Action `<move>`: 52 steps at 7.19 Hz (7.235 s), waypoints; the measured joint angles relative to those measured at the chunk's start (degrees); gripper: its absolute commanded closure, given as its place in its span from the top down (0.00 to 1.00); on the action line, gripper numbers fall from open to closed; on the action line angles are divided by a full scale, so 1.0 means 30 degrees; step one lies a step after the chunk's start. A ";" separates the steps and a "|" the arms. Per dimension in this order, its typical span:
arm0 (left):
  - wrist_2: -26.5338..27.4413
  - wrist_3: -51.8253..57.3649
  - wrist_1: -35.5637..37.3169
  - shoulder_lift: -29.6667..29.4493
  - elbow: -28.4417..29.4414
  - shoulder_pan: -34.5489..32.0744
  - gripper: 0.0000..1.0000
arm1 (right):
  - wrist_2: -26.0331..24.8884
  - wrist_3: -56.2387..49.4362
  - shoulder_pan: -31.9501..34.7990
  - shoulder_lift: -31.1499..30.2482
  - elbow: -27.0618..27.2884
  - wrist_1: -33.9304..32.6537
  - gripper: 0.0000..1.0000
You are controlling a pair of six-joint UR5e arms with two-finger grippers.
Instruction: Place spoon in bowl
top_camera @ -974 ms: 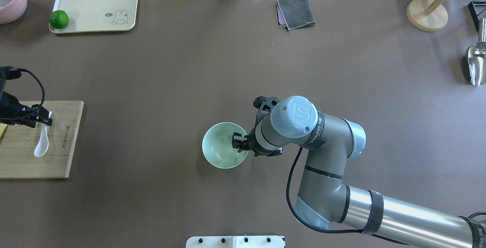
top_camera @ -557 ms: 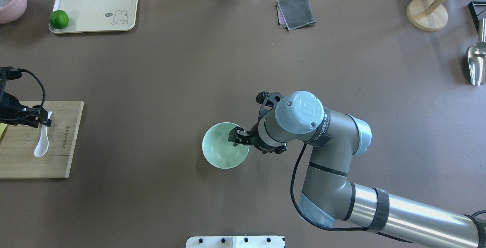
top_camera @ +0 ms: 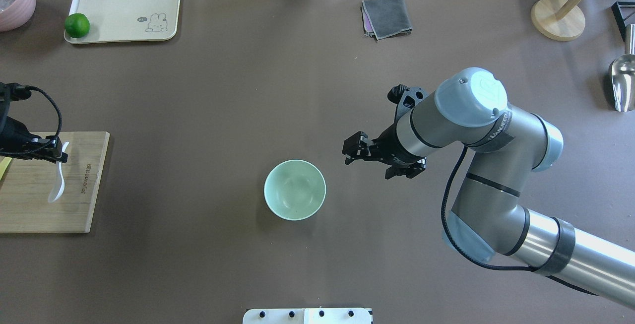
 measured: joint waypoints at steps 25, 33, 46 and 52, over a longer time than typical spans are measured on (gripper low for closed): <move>-0.0082 1.7319 1.5091 -0.2437 -0.5121 -0.7116 0.98 | 0.4110 -2.0041 1.4014 -1.2060 0.0952 -0.1243 1.00; -0.1048 2.1405 1.3829 0.1744 -0.3478 -1.0906 0.98 | 0.4222 -2.0348 1.4451 -1.1962 0.0438 -0.1495 1.00; -0.2272 2.1453 1.3887 0.1705 -0.2836 -1.0922 0.98 | 0.4738 -2.4350 1.6488 -1.1123 0.0005 -0.3116 1.00; -0.2417 2.1453 1.3854 0.1654 -0.2783 -1.0897 0.98 | 0.4694 -2.4611 1.6548 -1.1264 0.0079 -0.3156 1.00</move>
